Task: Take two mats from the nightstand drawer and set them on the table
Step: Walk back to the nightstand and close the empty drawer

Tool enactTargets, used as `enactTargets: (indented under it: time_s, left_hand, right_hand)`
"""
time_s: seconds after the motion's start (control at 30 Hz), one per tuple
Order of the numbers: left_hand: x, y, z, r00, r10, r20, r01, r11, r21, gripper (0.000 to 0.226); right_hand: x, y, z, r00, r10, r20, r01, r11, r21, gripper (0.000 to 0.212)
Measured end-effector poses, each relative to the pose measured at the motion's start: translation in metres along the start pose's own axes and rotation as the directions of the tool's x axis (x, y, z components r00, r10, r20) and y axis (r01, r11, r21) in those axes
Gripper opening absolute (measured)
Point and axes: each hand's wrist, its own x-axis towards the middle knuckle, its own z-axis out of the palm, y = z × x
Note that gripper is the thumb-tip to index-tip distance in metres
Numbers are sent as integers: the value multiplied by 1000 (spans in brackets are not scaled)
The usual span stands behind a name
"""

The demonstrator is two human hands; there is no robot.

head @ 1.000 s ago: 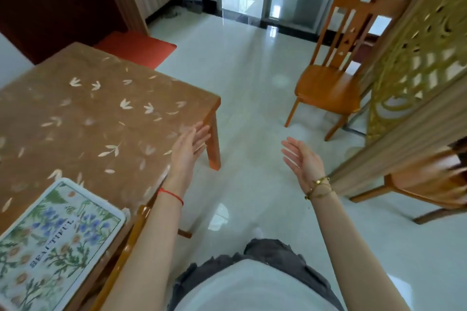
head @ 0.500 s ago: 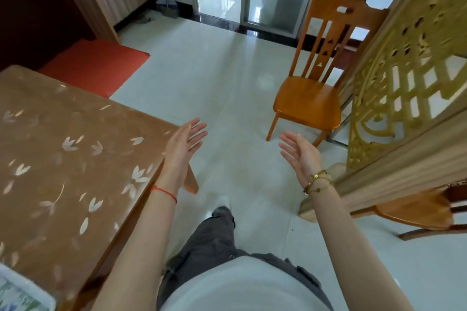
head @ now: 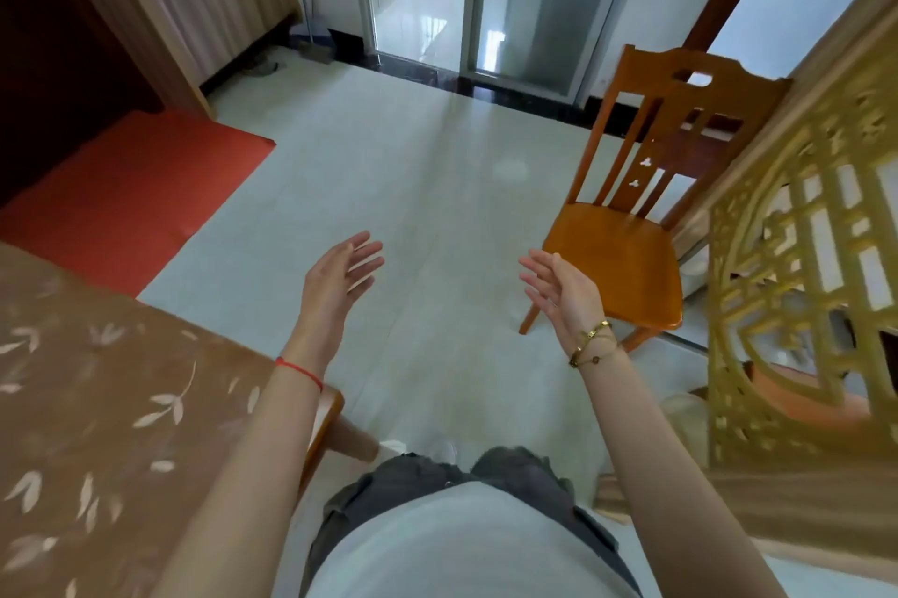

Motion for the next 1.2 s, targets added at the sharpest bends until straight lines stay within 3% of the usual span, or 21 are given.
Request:
enactTargets:
  time_s: [0.37, 0.67, 0.97, 1.2]
  left_hand:
    - [133, 42, -14, 979, 3, -202, -15, 998, -57, 29]
    - [259, 83, -23, 896, 44, -442, -107, 987, -118, 27]
    - [329, 121, -71, 688, 22, -726, -207, 964, -168, 25]
    - [385, 138, -140, 557, -5, -831, -289, 936, -200, 25]
  right_hand:
    - [164, -46, 98, 979, 46, 201, -36, 998, -55, 29]
    - [330, -105, 218, 888, 108, 446, -41, 987, -156, 28]
    - [424, -132, 373, 697, 246, 673, -38, 950, -309, 31]
    - [462, -110, 501, 573, 292, 765, 27, 927, -374, 31]
